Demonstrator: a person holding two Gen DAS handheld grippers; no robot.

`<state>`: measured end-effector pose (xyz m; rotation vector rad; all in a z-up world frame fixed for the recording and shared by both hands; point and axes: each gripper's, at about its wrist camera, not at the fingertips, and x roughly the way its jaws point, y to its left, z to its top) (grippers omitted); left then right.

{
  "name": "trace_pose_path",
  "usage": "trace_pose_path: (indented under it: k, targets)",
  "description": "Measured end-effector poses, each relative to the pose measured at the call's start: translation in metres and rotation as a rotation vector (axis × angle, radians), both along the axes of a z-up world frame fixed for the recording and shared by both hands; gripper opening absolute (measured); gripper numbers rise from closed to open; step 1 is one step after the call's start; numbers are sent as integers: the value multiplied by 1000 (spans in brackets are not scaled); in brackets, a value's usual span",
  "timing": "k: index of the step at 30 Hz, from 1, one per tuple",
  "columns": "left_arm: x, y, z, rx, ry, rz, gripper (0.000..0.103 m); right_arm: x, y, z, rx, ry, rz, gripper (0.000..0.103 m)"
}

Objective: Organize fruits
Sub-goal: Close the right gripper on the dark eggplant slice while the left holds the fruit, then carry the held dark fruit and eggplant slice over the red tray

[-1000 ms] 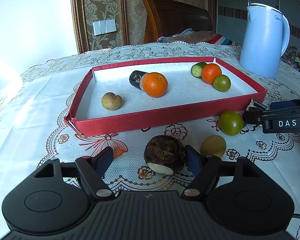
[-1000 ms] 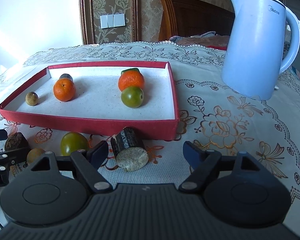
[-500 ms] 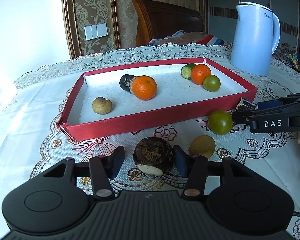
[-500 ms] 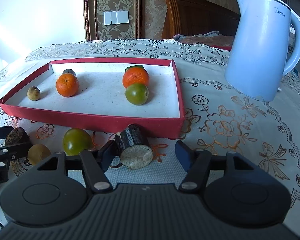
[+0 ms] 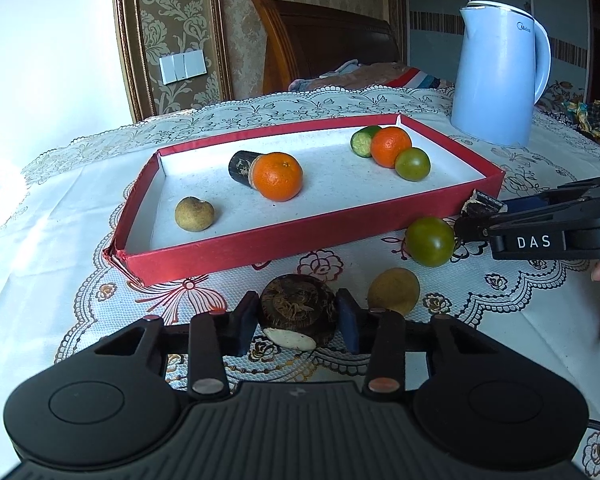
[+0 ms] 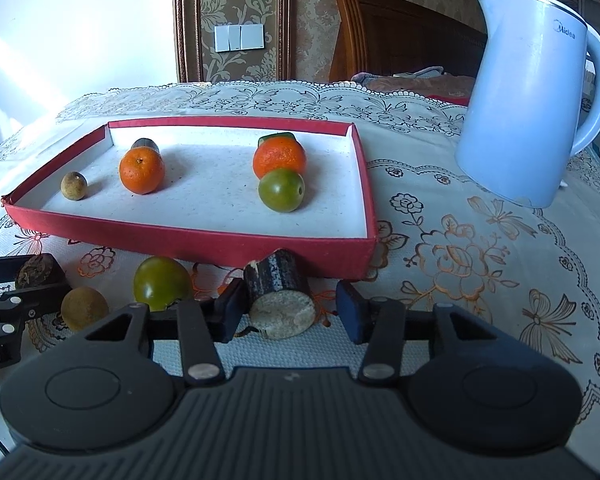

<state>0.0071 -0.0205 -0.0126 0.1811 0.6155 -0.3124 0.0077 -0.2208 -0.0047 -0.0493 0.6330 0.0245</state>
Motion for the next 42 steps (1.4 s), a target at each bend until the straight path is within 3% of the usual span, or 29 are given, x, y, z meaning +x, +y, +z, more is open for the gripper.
trace_pose_path:
  k: [3, 6, 13, 25, 32, 42]
  targets:
    - [0, 0, 0, 3, -2, -1, 40, -1, 2, 0, -6, -6, 7, 33]
    - [0, 0, 0, 4, -5, 1, 40, -2, 2, 1, -7, -10, 3, 30]
    - [-3, 0, 1, 16, -27, 14, 40, -7, 0, 5, -4, -44, -15, 30]
    - [0, 6, 22, -40, -62, 38, 40, -24, -2, 32, 41, -181, -7, 30]
    - [33, 1, 47, -75, -85, 98, 40, 12, 3, 47, 32, -157, -3, 30]
    - [89, 5, 32, -80, -47, 229, 40, 71, 13, 38, 52, -100, -27, 30]
